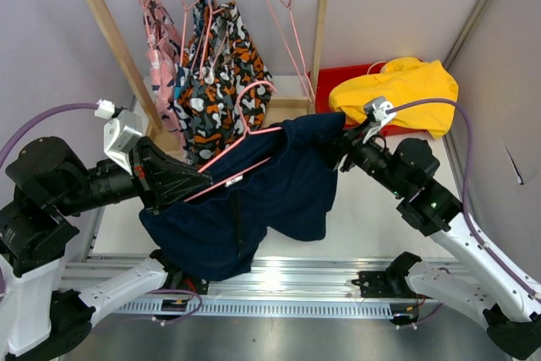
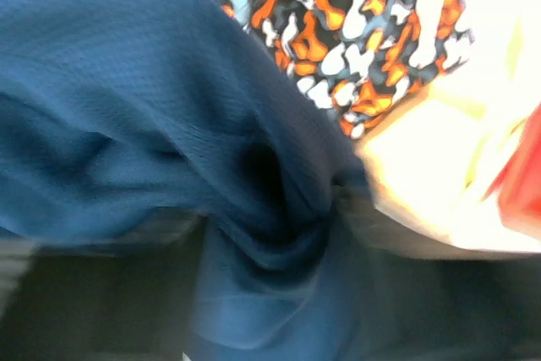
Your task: Remove the shorts from the hanger
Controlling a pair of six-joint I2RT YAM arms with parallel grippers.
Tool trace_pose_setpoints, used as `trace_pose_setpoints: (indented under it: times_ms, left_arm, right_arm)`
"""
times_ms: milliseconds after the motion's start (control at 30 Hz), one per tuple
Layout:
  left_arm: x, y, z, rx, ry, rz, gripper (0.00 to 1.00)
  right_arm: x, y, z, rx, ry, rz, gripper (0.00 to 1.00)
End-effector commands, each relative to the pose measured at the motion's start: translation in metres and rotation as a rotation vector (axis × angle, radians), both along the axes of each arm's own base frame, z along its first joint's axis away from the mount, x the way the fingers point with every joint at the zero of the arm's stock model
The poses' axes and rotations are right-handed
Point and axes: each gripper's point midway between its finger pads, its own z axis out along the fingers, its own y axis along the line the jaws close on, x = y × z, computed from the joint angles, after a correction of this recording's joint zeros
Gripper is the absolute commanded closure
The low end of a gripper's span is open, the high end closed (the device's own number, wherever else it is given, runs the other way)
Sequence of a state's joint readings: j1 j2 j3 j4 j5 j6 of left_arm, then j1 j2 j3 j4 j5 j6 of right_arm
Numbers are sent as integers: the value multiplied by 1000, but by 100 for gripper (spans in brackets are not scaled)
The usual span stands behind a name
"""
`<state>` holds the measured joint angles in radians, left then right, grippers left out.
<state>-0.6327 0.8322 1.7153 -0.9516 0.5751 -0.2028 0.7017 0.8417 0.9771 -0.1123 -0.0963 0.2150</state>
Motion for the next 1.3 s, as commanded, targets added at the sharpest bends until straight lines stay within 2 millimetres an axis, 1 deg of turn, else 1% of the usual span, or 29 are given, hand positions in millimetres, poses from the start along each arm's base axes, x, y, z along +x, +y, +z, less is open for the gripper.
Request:
trace_pose_setpoints:
  times_ms: [0, 33, 67, 133, 200, 233, 267, 333, 367, 400, 500, 533, 567, 633, 667, 733, 767, 833, 867, 900, 933, 967, 1000, 1033, 1100, 1267]
  left_arm:
    - [-17, 0, 40, -111, -112, -64, 100]
    - [-17, 1, 39, -111, -112, -61, 100]
    - [-17, 1, 39, -109, -111, -58, 100]
    - [-14, 2, 35, -101, -103, -37, 100]
    - [-10, 1, 29, -86, -88, -29, 100]
    - [-8, 1, 26, -78, -81, -19, 100]
    - [-6, 1, 23, -71, -77, -16, 100]
    - [-5, 1, 18, -61, -67, -10, 100]
    - [-5, 1, 17, -59, -66, -9, 100]
    - [-6, 1, 14, -52, -59, -13, 100]
    - [-5, 1, 7, -38, -45, -10, 100]
    - [-5, 1, 6, -34, -46, -7, 100]
    - [-5, 1, 3, -30, -38, -9, 100]
    - [-6, -2, -3, -15, -23, -23, 100]
    - [-6, -3, -8, -8, -14, -29, 100]
    - [-8, -3, -10, -2, -7, -38, 100]
    - [-8, -3, -12, -1, -3, -38, 100]
    - [-10, -4, -16, 8, 4, -52, 100]
    - [-12, -4, -17, 10, 3, -58, 100]
    - [-12, -4, -18, 14, 5, -60, 100]
    - [-12, -4, -19, 18, 7, -60, 100]
    - [-12, -4, -21, 23, 10, -58, 100]
    - [-12, -4, -22, 28, 8, -57, 100]
    - [-13, -4, -22, 27, 5, -59, 100]
    - [-11, -3, -22, 33, 4, -49, 100]
    - [-7, -4, -23, 43, 5, -37, 100]
  right_arm:
    - [-9, -1, 29, 55, -97, 24, 59]
    - [-10, 0, 29, 55, -106, 34, 89]
    - [-10, -1, 32, 57, -118, 34, 100]
    - [-8, -4, 38, 51, -151, 16, 100]
    - [-6, -11, 52, 51, -194, -19, 100]
    - [-1, -19, 60, 41, -225, -66, 100]
    - [-1, -26, 75, 51, -258, -92, 100]
    - [6, -39, 85, 39, -280, -162, 100]
    - [10, -50, 97, 37, -305, -206, 100]
    - [13, -54, 99, 28, -306, -226, 100]
    - [27, -84, 111, 31, -313, -357, 100]
    - [32, -97, 113, 39, -306, -418, 100]
    - [40, -114, 114, 39, -301, -487, 100]
    - [45, -131, 120, 73, -289, -538, 100]
    - [49, -146, 123, 95, -282, -576, 100]
    - [57, -159, 123, 108, -267, -615, 100]
    - [62, -174, 122, 111, -257, -662, 100]
    - [72, -182, 120, 130, -227, -678, 100]
    - [77, -194, 117, 129, -208, -716, 100]
    - [81, -199, 115, 154, -183, -728, 100]
    - [84, -200, 115, 161, -172, -716, 100]
    - [93, -205, 107, 167, -136, -728, 100]
    - [97, -220, 105, 175, -122, -763, 100]
    - [100, -225, 102, 212, -93, -769, 100]
    - [107, -237, 93, 232, -59, -780, 100]
    - [114, -243, 76, 251, -13, -796, 100]
